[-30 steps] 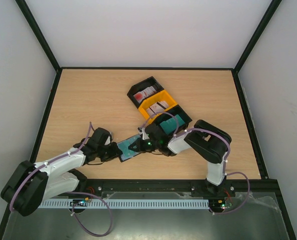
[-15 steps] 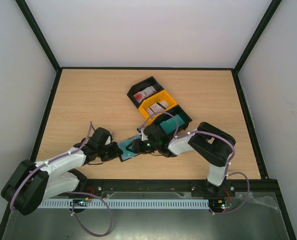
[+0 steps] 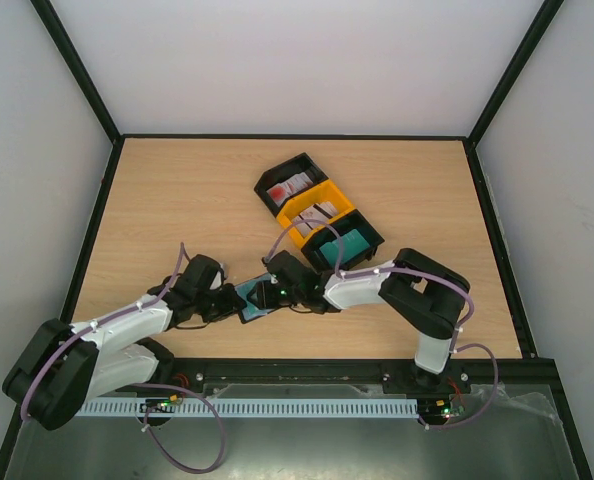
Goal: Put the credit cards into the card holder
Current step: Insert the credit card into the card holder.
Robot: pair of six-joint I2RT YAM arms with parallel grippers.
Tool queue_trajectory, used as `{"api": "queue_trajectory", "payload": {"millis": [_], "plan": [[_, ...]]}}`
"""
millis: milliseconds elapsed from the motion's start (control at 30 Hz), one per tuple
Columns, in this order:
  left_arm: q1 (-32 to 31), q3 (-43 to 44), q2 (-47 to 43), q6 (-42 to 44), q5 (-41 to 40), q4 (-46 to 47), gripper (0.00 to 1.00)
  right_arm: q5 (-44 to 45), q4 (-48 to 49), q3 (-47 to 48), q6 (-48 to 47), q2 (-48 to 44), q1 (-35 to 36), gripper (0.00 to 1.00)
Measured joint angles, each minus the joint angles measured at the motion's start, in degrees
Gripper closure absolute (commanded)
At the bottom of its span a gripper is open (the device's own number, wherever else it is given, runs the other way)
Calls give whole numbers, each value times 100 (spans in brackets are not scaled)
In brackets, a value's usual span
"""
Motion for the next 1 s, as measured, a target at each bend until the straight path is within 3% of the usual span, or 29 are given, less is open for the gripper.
{"api": "queue_trajectory", "payload": {"millis": [200, 267, 367, 500, 600, 833, 1000], "plan": [[0, -4, 0, 2, 7, 20, 84, 531, -664, 323, -267, 0, 188, 60], [0, -4, -13, 0, 0, 17, 84, 697, -835, 396, -310, -13, 221, 56], [0, -4, -70, 0, -68, -9, 83, 986, -1104, 431, -380, -125, 267, 42], [0, -2, -282, 4, -179, -179, 78, 1202, -1478, 492, -398, -286, 264, 38], [0, -2, -358, -4, -208, -249, 77, 1220, -1648, 568, -409, -291, 260, 41], [0, -2, -365, -13, -223, -247, 79, 1147, -1895, 654, -511, -264, 262, 63], [0, -2, -168, -11, -205, -146, 80, 1027, -1978, 837, -625, -109, 267, 65]]}}
